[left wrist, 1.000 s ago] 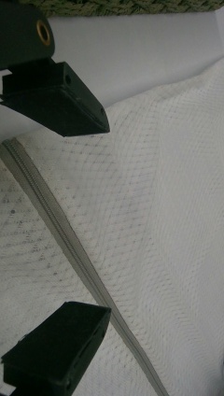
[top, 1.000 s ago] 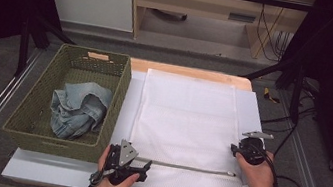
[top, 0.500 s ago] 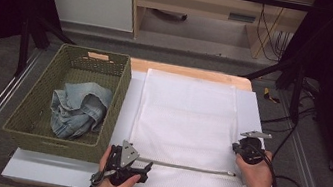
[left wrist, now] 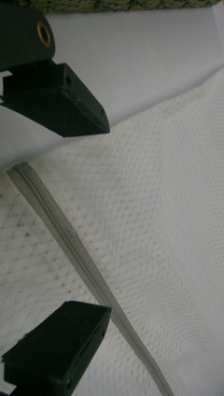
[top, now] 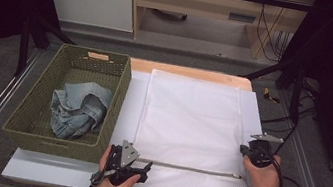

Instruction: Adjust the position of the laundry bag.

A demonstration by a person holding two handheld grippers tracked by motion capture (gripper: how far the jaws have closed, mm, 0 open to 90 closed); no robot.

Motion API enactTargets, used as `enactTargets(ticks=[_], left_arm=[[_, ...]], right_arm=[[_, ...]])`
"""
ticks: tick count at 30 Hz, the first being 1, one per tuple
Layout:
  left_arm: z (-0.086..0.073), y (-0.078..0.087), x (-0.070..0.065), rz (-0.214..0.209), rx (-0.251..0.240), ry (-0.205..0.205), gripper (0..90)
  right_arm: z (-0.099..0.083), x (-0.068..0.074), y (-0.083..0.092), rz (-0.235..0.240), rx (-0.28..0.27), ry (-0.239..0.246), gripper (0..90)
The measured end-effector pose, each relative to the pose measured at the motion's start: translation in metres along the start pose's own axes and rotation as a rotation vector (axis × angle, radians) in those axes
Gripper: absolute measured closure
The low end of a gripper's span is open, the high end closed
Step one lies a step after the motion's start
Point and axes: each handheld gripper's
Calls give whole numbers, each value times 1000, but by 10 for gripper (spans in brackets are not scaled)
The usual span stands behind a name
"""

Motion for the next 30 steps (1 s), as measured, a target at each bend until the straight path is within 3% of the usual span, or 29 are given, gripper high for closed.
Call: enactTargets(ticks=[11,17,22,30], left_arm=[[1,1,1,5,-3,3,104],[1,1,1,3,-4,1,104],[1,3,2,5,-9,-1,104],[3,5,2,3,-16,-4,103]], right_arm=[[-4,-16,6,3,-22,-48,884],[-3,-10,17,10,-101,-40,620],[-5,-5,27,9,-122,-34,400],[-17,-2,50,27,-171,-22,162]])
Point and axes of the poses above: each handheld gripper's, and its own axes: y roughly backward along the jaws, z roughly out of its top, x roughly to its left, and after that the axes turned 5 degrees about -y, right-handed
